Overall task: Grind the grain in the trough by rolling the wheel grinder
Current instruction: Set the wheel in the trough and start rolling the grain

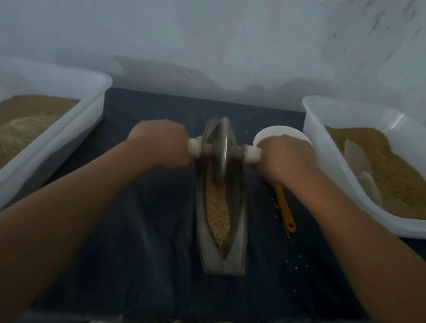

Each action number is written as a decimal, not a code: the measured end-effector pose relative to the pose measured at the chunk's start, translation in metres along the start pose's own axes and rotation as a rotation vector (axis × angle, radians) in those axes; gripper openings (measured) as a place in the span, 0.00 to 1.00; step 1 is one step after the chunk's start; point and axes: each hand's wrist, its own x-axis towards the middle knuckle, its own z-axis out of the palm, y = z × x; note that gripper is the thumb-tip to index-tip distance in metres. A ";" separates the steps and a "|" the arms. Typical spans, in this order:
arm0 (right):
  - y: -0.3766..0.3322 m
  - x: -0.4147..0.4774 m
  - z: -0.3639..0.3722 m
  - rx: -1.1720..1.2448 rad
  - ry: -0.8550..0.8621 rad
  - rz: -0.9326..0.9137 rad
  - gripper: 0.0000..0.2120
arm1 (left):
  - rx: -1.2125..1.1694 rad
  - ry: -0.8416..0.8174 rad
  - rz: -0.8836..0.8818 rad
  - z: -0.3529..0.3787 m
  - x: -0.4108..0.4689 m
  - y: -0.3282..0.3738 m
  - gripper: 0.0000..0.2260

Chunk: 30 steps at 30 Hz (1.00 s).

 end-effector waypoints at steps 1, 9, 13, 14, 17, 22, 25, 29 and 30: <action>-0.002 0.015 -0.001 -0.021 0.036 0.019 0.10 | 0.007 0.023 -0.031 -0.004 0.011 0.001 0.13; 0.004 -0.019 -0.007 0.089 -0.257 -0.052 0.07 | -0.033 -0.194 0.088 -0.001 -0.021 0.000 0.10; 0.013 -0.067 -0.018 0.146 -0.441 -0.120 0.05 | 0.013 -0.162 0.158 0.011 -0.047 -0.002 0.12; 0.010 -0.063 -0.018 0.135 -0.413 -0.108 0.05 | 0.007 -0.136 0.137 0.011 -0.044 0.000 0.12; -0.005 -0.021 -0.014 0.043 -0.174 -0.001 0.07 | -0.005 -0.041 0.026 0.002 -0.014 0.004 0.12; -0.008 0.031 -0.016 0.001 -0.132 0.047 0.07 | 0.007 0.057 -0.062 -0.008 0.016 0.007 0.10; -0.004 0.020 -0.012 -0.012 -0.152 -0.040 0.09 | 0.014 0.028 -0.063 0.003 -0.001 0.009 0.11; 0.005 -0.027 -0.012 0.122 -0.127 -0.238 0.09 | -0.005 0.033 -0.015 0.018 -0.039 0.007 0.10; 0.008 -0.042 -0.014 0.140 -0.104 -0.285 0.08 | 0.000 0.039 0.007 0.020 -0.046 0.006 0.10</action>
